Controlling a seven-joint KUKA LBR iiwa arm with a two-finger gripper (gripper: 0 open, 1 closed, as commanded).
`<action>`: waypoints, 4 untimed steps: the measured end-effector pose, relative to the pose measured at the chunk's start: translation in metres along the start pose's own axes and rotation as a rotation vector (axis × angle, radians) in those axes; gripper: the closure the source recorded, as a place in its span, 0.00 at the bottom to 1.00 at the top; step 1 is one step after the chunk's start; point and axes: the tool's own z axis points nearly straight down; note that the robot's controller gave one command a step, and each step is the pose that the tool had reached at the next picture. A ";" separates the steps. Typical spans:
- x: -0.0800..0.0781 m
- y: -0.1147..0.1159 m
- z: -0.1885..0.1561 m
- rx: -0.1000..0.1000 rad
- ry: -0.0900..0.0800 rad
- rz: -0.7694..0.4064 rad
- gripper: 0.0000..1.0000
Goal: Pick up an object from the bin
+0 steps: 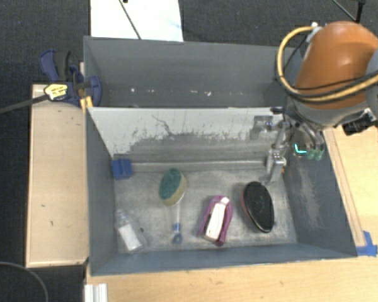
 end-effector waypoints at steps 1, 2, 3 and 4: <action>0.047 -0.050 0.096 0.001 0.002 0.148 0.00; 0.034 -0.043 0.171 -0.004 -0.002 0.488 0.00; 0.034 -0.044 0.170 -0.002 -0.004 0.485 1.00; 0.036 -0.061 0.017 -0.001 -0.014 0.475 1.00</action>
Offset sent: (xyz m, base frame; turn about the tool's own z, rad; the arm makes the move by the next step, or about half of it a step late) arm -0.0456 -0.0480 -0.0927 0.1463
